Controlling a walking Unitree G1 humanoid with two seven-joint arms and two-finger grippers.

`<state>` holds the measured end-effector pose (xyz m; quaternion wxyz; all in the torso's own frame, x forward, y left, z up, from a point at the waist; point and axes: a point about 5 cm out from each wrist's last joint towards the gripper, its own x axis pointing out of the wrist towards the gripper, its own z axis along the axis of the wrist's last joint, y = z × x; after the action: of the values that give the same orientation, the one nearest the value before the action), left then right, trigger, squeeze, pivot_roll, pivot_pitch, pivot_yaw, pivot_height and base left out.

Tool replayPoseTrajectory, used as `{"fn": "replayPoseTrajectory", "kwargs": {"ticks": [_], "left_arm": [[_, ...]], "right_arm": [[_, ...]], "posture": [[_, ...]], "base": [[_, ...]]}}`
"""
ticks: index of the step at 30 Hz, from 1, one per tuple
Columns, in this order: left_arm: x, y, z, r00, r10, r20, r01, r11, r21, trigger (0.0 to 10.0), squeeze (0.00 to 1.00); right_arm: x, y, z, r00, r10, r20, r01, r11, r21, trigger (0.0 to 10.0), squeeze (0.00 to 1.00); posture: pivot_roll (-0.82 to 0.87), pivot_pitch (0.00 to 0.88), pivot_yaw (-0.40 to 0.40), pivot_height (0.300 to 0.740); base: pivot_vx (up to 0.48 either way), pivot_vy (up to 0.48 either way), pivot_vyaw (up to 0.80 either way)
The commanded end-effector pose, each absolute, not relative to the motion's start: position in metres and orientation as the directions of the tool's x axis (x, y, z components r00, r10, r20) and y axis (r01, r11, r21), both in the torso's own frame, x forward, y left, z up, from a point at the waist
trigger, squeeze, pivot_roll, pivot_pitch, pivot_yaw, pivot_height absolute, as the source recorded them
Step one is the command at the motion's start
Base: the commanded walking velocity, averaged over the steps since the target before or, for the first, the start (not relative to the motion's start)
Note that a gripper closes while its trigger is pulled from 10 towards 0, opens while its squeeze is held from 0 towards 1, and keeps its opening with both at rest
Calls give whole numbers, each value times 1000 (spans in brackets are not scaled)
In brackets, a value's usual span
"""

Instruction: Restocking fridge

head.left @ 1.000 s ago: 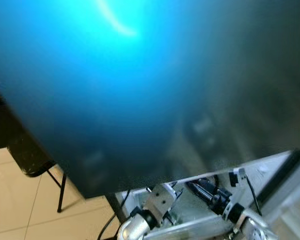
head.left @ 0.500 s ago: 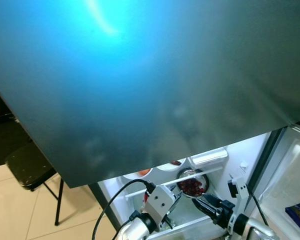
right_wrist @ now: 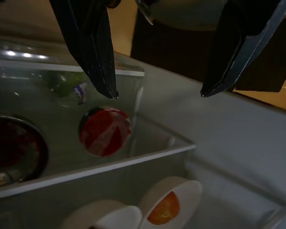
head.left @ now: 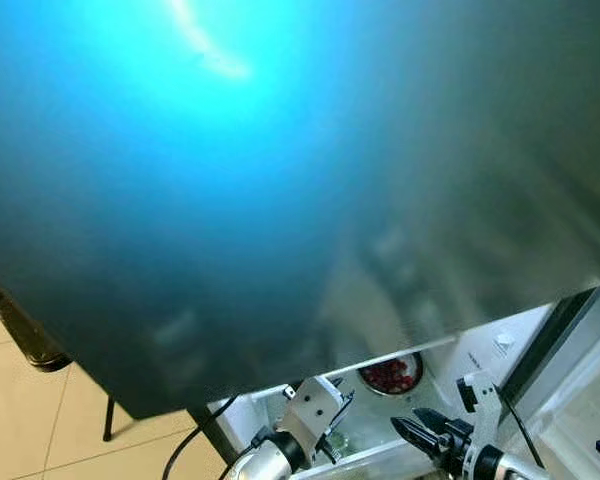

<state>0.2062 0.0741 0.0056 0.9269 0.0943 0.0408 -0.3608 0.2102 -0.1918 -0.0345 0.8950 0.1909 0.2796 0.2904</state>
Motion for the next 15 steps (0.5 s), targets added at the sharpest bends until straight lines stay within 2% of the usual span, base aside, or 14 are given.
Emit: {"fn": "replayPoseTrajectory", "kwargs": {"ticks": [1,7,11,12,15], "left_arm": [[206,82,2,740,-651,-171,673,722,160,10000,0],[206,81,1,738,-653,-170,675,721,159,10000,0],[207,80,0,739,-650,-176,673,722,159,10000,0],[207,80,-2,739,-645,-193,673,722,161,10000,0],[208,80,-3,738,-645,-200,674,721,161,10000,0]], "right_arm": [[209,-191,-36,674,628,-389,-415,757,504,10000,0],[208,-192,-37,673,626,-393,-413,760,502,10000,0],[206,-198,-45,684,550,-479,-330,819,469,10000,0],[200,-203,-54,663,471,-582,-280,877,390,10000,0],[192,-209,-59,653,429,-624,-235,898,372,10000,0]], "posture": [[-29,0,5,731],[-28,0,1,740],[-29,0,2,740],[-30,0,1,740],[-29,0,1,740]], "base": [[0,0,0],[0,0,0],[0,0,0],[-311,0,0],[-386,0,0]]}}
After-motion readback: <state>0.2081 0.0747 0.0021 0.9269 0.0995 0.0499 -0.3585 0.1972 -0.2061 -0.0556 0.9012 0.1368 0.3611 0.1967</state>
